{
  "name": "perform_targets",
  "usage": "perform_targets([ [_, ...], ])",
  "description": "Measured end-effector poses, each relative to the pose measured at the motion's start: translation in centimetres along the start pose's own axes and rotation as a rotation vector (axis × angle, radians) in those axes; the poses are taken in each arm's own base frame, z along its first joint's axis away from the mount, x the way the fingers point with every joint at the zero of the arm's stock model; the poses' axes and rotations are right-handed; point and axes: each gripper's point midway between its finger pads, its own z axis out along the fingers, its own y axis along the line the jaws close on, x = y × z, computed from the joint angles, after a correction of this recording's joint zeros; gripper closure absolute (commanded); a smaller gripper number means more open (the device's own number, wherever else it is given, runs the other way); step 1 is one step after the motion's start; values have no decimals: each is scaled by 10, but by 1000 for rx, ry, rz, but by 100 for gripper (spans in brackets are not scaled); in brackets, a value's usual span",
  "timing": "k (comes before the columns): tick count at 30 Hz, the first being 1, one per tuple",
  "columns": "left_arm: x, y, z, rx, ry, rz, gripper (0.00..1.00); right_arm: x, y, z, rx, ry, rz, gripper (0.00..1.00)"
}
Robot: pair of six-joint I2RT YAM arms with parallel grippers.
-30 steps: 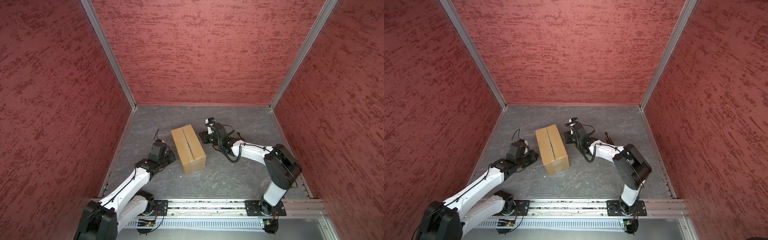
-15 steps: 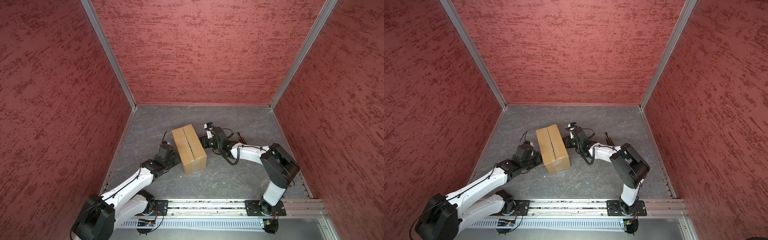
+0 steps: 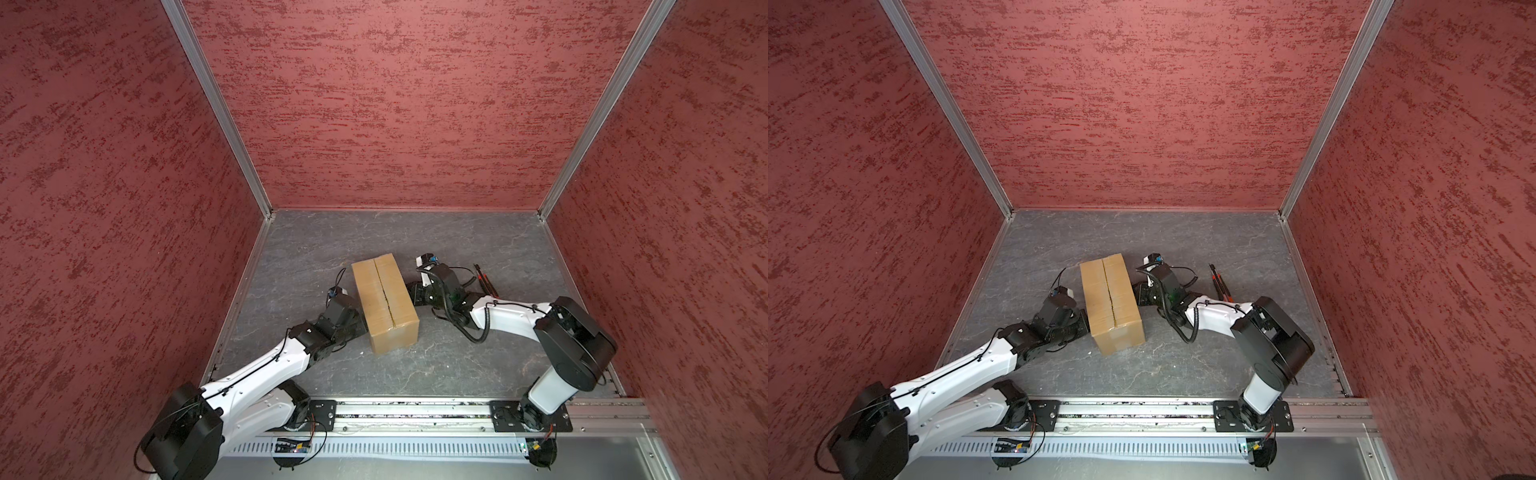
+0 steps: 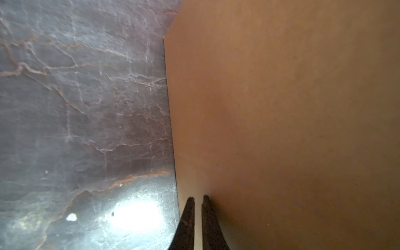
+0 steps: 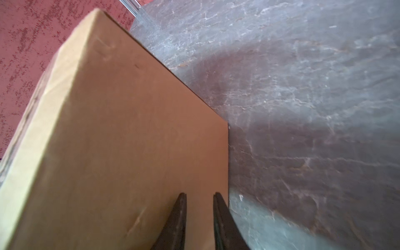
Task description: Unpack the express box
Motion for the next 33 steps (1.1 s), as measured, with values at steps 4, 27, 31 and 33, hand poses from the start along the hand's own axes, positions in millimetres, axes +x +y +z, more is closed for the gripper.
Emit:
perform_targets([
  [4, 4, -1, 1, 2, 7, 1, 89, -1, -3, -5, 27, -10, 1, 65],
  [27, 4, -5, -8, 35, -3, -5, 87, -59, -116, -91, 445, -79, 58, 35],
  [31, 7, -7, -8, 42, 8, 1, 87, -66, -140, -104, 512, -74, 67, 33],
  [33, 10, -9, -8, 47, 14, 6, 87, -69, -151, -109, 542, -65, 68, 31],
])
